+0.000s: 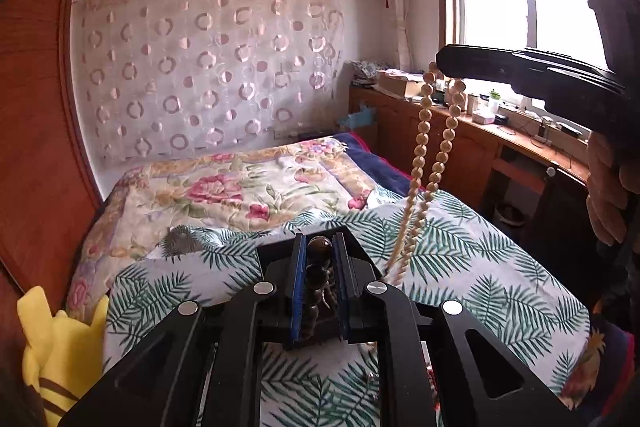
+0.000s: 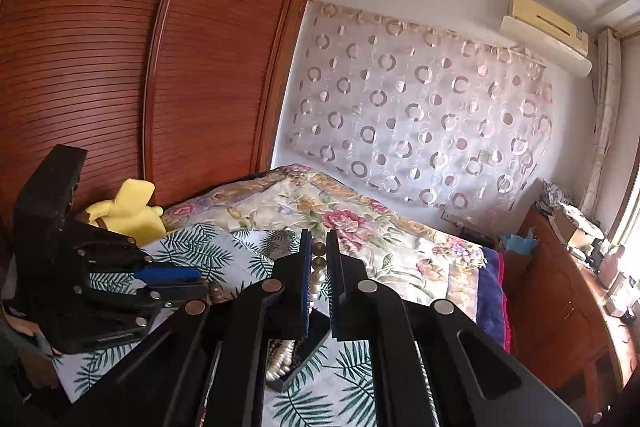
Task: Organize jewelry
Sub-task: 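Lift the pearl necklace with the right tool while the left tool lowers the brown beads into the box, then lower the pearls into the box with the right tool while the left tool opens over the box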
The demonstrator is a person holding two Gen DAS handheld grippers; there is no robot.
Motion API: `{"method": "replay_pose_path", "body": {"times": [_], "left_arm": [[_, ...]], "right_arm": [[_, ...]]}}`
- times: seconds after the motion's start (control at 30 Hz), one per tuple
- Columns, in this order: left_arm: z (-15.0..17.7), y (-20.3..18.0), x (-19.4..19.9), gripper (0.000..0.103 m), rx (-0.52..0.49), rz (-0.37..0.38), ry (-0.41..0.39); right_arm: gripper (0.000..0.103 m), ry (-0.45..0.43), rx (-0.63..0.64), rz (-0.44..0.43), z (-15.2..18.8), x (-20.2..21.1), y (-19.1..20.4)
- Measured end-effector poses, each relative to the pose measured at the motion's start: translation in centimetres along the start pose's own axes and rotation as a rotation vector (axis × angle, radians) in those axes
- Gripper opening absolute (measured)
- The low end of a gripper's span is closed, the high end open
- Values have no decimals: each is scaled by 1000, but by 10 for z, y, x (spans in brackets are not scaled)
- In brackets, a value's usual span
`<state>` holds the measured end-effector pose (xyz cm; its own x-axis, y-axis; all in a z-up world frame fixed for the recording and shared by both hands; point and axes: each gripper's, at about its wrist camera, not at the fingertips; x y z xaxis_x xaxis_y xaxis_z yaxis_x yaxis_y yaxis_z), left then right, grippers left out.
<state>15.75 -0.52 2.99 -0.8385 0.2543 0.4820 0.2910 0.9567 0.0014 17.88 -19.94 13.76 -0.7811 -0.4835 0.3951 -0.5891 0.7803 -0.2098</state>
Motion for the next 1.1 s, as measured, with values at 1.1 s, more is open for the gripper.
{"method": "replay_pose_path", "body": {"times": [1.1], "left_arm": [[-5, 37, -92, 12, 107, 9, 111]], "right_arm": [[12, 277, -240, -155, 95, -122, 11]]}}
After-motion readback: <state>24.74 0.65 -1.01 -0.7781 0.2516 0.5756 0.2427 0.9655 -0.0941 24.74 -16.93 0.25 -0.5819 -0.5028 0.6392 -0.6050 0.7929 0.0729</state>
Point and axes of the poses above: each gripper's, at about its wrist camera, not at the fingertips, and x roughly against the way its jaws point, y to its left, z to its underside
